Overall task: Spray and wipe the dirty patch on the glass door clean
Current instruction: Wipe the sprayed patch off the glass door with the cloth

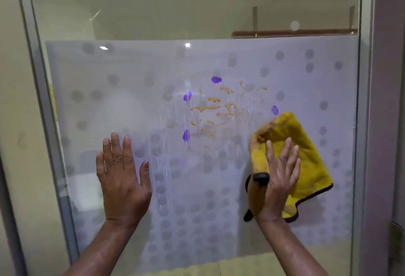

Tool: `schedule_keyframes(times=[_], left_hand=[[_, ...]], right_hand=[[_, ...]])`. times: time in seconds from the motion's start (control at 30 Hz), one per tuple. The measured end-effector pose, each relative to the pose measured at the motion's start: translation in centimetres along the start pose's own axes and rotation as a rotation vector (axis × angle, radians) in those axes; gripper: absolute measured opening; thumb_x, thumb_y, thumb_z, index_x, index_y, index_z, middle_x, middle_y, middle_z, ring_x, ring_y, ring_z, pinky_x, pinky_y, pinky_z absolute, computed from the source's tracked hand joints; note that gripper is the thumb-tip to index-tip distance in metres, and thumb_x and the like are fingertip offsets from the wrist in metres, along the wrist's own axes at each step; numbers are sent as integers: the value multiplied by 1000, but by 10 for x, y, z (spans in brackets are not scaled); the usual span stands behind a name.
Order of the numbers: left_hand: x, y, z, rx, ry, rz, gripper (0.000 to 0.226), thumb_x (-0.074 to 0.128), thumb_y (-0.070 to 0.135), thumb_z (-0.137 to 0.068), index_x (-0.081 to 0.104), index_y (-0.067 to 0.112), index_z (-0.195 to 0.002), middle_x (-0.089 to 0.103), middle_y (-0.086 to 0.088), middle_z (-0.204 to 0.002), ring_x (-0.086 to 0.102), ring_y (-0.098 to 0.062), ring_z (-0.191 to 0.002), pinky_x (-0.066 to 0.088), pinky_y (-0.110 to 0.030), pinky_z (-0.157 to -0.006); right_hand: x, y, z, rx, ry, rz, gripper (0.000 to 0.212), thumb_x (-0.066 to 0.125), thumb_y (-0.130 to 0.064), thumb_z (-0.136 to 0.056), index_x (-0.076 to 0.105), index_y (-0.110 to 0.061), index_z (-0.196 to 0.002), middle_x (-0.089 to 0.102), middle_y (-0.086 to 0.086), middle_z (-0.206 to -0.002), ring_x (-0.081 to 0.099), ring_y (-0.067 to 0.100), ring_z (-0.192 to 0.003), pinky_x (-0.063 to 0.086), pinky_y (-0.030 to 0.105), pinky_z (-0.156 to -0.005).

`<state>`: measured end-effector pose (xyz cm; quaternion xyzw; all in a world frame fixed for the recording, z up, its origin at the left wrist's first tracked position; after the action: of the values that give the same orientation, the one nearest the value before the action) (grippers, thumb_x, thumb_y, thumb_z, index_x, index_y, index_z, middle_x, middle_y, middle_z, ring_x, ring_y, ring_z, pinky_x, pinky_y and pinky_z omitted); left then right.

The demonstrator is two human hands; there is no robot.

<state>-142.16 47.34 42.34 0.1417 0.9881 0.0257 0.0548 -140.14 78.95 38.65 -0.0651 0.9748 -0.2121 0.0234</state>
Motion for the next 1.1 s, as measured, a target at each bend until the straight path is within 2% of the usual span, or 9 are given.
schedule_keyframes(times=[0.1,0.17,0.37,0.47,0.53,0.7,0.83,0.97,1.1], left_hand=[[-1,1,0,-6,-6,-8,63,35,33,-105,21,1,-157,19,-22,-167,11,-33,-158,18,-57,-125],[-1,2,-1,-8,-12,-13,63,33,34,-105,21,1,-157,19,-22,-166,11,-33,-158,18,-58,-125],[-2,2,0,-2,3,-1,61,31,33,-105,26,-1,-156,22,-23,-165,14,-35,-157,16,-56,-126],[-2,1,0,-2,1,-8,61,33,31,-104,26,-1,-156,22,-22,-165,15,-35,-157,16,-55,-127],[-2,1,-1,-11,3,-12,62,33,32,-104,26,-1,-156,22,-22,-166,16,-34,-157,16,-54,-127],[-2,2,-1,-5,-11,-3,63,31,34,-104,26,-1,-156,22,-21,-166,15,-33,-157,15,-53,-127],[-2,4,0,-18,-26,-2,65,28,38,-104,26,-2,-155,21,-21,-166,15,-33,-157,18,-56,-126],[0,1,0,-9,-21,-24,64,33,35,-103,25,-1,-156,22,-21,-166,17,-34,-157,21,-58,-124],[1,2,0,3,5,-29,63,35,32,-102,27,-3,-155,24,-22,-165,18,-35,-156,22,-58,-124]], right_hand=[[-1,-48,-32,-9,9,-242,52,45,-25,-103,42,-19,-154,20,19,-168,9,39,-157,16,59,-123],[-5,-90,-44,-80,-22,-337,60,35,-46,-102,47,-16,-152,24,21,-166,9,41,-156,13,58,-124],[2,-165,4,-434,-240,-351,76,52,-17,-80,41,-22,-155,21,13,-168,11,35,-157,14,54,-125],[7,-125,54,-437,-399,-430,83,66,-17,-88,28,-37,-159,24,-1,-169,30,27,-153,16,32,-126],[4,-79,61,-365,-481,-452,75,59,-27,-98,20,-44,-159,45,7,-158,44,28,-145,30,34,-120],[-5,8,-28,-2,-84,31,56,30,-12,-109,19,-30,-161,20,20,-167,22,40,-153,33,62,-114],[2,-20,-95,111,106,-63,64,30,-1,-104,26,-35,-159,24,20,-166,22,44,-153,26,61,-119],[1,-98,-128,-66,82,-301,67,59,-21,-86,46,-23,-152,24,19,-167,13,43,-155,14,59,-123],[8,-171,-106,-387,-78,-296,93,71,-5,-63,47,-22,-152,23,17,-167,11,41,-156,12,60,-123]])
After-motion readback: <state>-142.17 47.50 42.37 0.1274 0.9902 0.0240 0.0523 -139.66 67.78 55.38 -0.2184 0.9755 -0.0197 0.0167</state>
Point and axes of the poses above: each hand's wrist, its own z-axis away from the middle knuckle, its own x-axis out of the palm, y = z × x, the point moved 3 cm from there along -z, towards the middle knuckle
